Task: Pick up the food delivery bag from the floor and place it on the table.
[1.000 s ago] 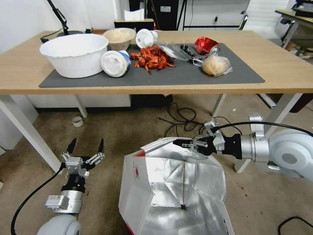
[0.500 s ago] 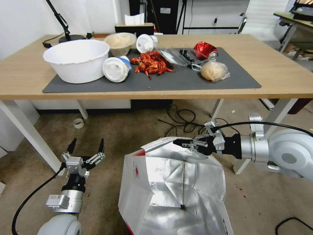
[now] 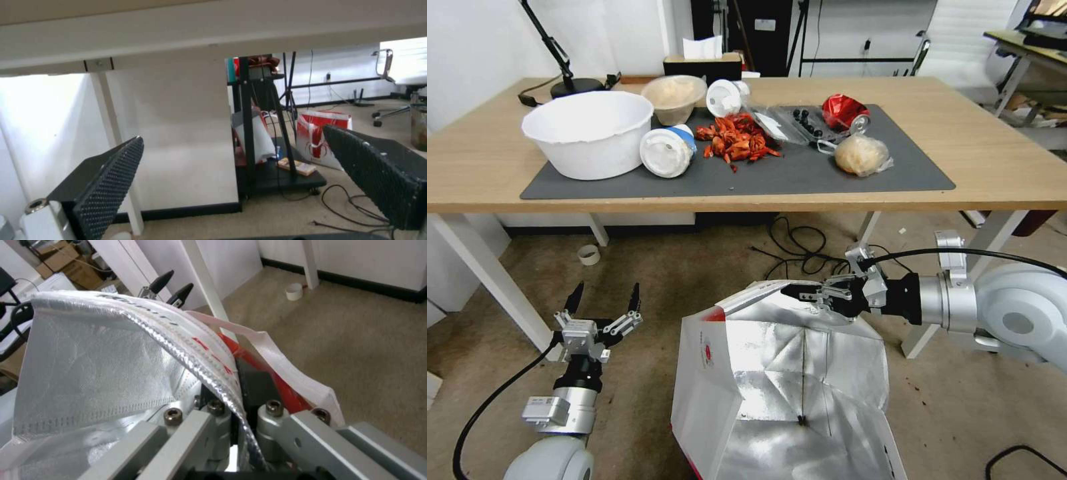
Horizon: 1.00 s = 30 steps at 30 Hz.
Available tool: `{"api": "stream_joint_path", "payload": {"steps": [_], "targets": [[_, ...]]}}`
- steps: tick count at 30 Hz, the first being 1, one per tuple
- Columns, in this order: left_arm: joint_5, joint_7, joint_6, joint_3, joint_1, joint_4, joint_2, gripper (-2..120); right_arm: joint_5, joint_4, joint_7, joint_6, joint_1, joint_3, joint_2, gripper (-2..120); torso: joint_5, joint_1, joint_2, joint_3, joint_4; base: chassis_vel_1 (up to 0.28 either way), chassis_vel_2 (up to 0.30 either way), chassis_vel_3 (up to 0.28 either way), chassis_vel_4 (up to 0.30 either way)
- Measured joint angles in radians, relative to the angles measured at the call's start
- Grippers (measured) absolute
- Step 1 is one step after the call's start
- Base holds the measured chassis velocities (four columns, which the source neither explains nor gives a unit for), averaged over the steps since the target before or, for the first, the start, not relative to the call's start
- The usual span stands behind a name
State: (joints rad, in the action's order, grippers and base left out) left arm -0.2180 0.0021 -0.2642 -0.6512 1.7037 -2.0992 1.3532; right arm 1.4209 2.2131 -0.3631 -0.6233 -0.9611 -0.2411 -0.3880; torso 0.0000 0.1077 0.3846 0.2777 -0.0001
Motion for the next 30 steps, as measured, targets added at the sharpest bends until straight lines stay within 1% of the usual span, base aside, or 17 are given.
{"api": "stream_joint_path", "payload": {"steps": [3,7,9,10,13,16,23,27,29,30], "targets": [[-0.001,0.000,0.001,0.000,-0.001,0.001,0.000,100,0.000,-0.002,0.000,0.000,0.000,0.002,0.001,0,0.0000,0.007,0.020,0.013,0.0000,0.000,0.000,0.000,0.000],[-0.001,0.000,0.001,0.001,-0.001,0.001,0.000,100,0.000,-0.002,-0.001,0.001,0.002,0.002,0.002,0,0.0000,0.011,0.032,0.021,0.0000,0.000,0.000,0.000,0.000],[-0.001,0.000,0.001,0.002,-0.004,0.002,-0.001,100,-0.001,-0.002,-0.002,0.002,0.002,0.004,0.004,0,0.0000,0.018,0.050,0.032,0.0000,0.000,0.000,0.000,0.000],[-0.001,0.000,0.001,0.002,-0.004,0.002,-0.001,100,-0.001,-0.002,-0.002,0.002,0.002,0.004,0.004,0,0.0000,0.018,0.050,0.032,0.0000,0.000,0.000,0.000,0.000],[-0.001,0.000,0.002,0.003,-0.005,0.005,-0.002,100,-0.001,-0.002,-0.003,0.002,0.002,0.004,0.004,0,0.0000,0.023,0.067,0.043,0.0000,0.000,0.000,0.000,0.000],[-0.001,0.000,0.002,0.004,-0.005,0.006,-0.002,100,-0.002,-0.002,-0.004,0.003,0.002,0.005,0.004,0,0.0000,0.026,0.074,0.048,0.0000,0.000,0.000,0.000,0.000],[0.000,0.000,0.003,0.008,-0.009,0.009,-0.001,100,-0.009,-0.006,-0.009,0.004,0.000,0.005,0.003,0,0.0000,0.039,0.108,0.069,0.0000,0.000,0.000,0.000,0.000],[0.000,0.000,0.004,0.007,-0.009,0.009,-0.001,100,-0.009,-0.006,-0.009,0.004,0.000,0.006,0.003,0,0.0000,0.041,0.114,0.073,0.0000,0.000,0.000,0.000,0.000],[0.000,0.000,0.005,0.007,-0.010,0.010,-0.002,100,-0.009,-0.006,-0.010,0.004,0.003,0.006,0.003,0,0.0000,0.047,0.129,0.082,0.0000,0.000,0.000,0.000,0.000],[0.000,0.000,0.005,0.007,-0.010,0.010,-0.002,100,-0.009,-0.006,-0.010,0.004,0.003,0.006,0.003,0,0.0000,0.047,0.129,0.082,0.0000,0.000,0.000,0.000,0.000]]}}
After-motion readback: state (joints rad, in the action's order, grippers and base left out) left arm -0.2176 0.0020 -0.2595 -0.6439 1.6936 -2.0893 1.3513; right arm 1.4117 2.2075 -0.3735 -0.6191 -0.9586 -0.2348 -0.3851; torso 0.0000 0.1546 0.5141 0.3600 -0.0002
